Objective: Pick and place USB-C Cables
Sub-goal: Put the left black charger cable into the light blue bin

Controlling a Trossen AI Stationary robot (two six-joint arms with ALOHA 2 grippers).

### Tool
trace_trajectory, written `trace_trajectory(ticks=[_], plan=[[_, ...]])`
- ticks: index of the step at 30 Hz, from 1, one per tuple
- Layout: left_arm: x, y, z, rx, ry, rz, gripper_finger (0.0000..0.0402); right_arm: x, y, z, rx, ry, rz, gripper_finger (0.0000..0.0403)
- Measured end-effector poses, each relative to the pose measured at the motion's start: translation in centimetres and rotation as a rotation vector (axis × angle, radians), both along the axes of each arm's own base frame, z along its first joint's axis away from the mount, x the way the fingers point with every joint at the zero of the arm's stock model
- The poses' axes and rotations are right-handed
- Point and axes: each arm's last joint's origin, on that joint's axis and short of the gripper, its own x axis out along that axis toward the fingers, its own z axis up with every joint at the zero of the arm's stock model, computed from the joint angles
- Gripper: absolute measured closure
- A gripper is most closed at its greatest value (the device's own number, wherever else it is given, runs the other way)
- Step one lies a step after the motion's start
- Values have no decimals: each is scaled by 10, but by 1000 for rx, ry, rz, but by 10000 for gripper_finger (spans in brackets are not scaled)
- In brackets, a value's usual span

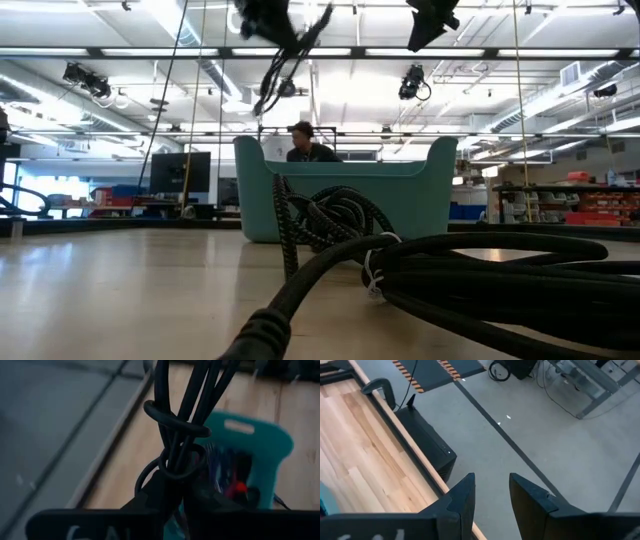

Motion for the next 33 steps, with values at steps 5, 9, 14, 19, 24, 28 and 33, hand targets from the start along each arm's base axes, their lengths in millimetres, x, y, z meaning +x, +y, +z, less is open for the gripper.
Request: trace_trajectory(ticks=[5, 9, 14, 19, 24, 28, 33], plan=[[18, 5, 37, 109, -36, -113, 355, -5, -4, 0, 14, -19, -43, 276], [39, 8, 46, 119, -10, -210, 355, -10, -9, 0, 14, -20, -66, 276], [66, 12, 16, -8, 150, -322, 355, -20, -16, 0, 10, -15, -103, 276], [87, 14, -34, -147, 358, -370, 355, -36, -28, 0, 2, -3, -159, 276], [104, 8, -67, -179, 462, -398, 355, -53, -38, 0, 2, -1, -227, 276], [113, 4, -82, -171, 502, -436, 355, -65, -45, 0, 3, -1, -273, 276], [121, 2, -98, -147, 559, -501, 355, -73, -49, 0, 21, -26, -272, 276]])
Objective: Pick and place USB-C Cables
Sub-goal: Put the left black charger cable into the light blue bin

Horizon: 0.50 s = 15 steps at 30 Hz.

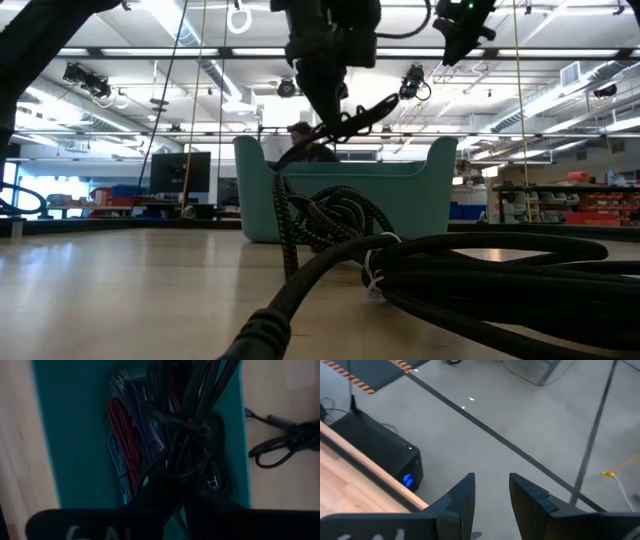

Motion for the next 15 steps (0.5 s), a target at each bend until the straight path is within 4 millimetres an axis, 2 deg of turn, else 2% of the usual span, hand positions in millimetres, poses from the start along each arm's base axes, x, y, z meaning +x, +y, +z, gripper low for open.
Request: trace_trajectory(ticks=[5, 15], plan=[[3, -3, -7, 0, 17, -28, 355, -2, -5, -6, 30, -12, 8, 276], [4, -7, -6, -45, 6, -45, 355, 4, -29, -51, 139, 48, 0, 276]])
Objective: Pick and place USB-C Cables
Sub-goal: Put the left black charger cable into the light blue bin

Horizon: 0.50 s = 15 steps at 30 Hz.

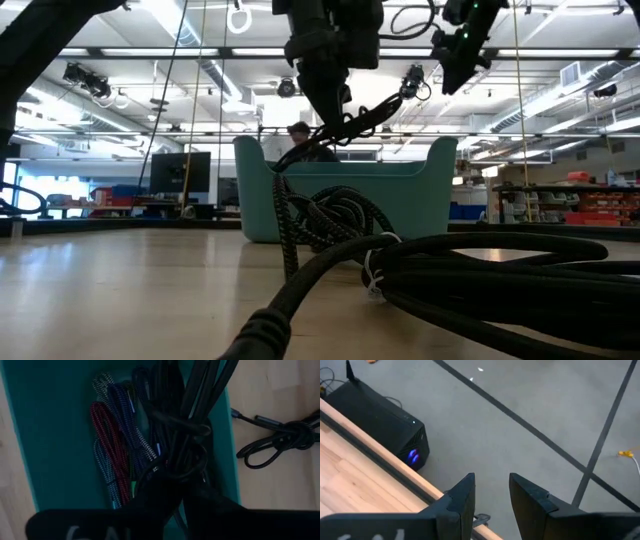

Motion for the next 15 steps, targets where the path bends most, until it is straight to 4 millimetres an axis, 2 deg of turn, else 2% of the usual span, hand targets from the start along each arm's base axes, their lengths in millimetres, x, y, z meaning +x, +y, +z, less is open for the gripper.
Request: trace_trajectory(ticks=[6, 15], plan=[[1, -4, 0, -20, 0, 16, 355, 2, -11, -20, 20, 12, -10, 276], [1, -5, 0, -30, 1, 41, 355, -4, -16, -21, 7, 1, -38, 276]])
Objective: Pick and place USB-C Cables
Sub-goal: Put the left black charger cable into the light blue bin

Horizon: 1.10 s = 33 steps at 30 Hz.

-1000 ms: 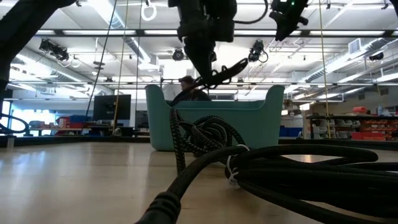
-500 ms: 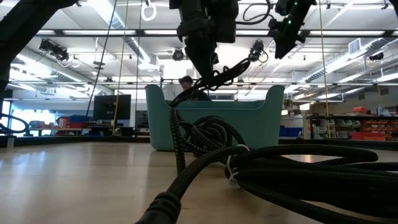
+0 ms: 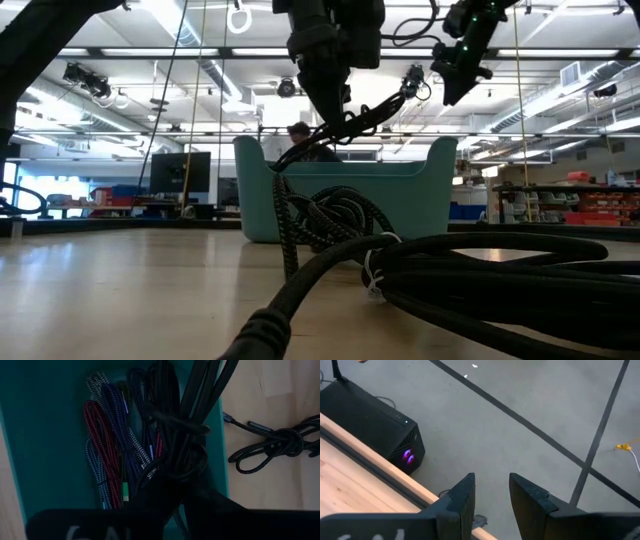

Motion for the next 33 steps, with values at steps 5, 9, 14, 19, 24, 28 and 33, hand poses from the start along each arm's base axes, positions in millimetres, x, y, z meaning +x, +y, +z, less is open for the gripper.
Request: trace_trajectory(ticks=[5, 9, 14, 19, 24, 28, 33], plan=[[0, 0, 0, -13, -2, -3, 356, -1, -1, 0, -3, -2, -5, 276], [0, -1, 0, -25, -4, 1, 356, -1, -1, 1, -7, -4, -5, 276], [2, -1, -6, -34, 16, 9, 356, -1, -1, 1, -7, -5, -5, 276], [8, -9, -22, -70, 58, -21, 356, -1, -1, 1, -7, -6, -4, 276], [15, -18, -33, -82, 64, -48, 356, -1, -1, 1, -15, -9, -3, 276], [18, -18, -39, -119, 60, -56, 356, -1, -1, 2, -17, -9, -2, 276], [19, -18, -42, -140, 68, -59, 356, -1, -1, 2, -18, -9, -2, 276]])
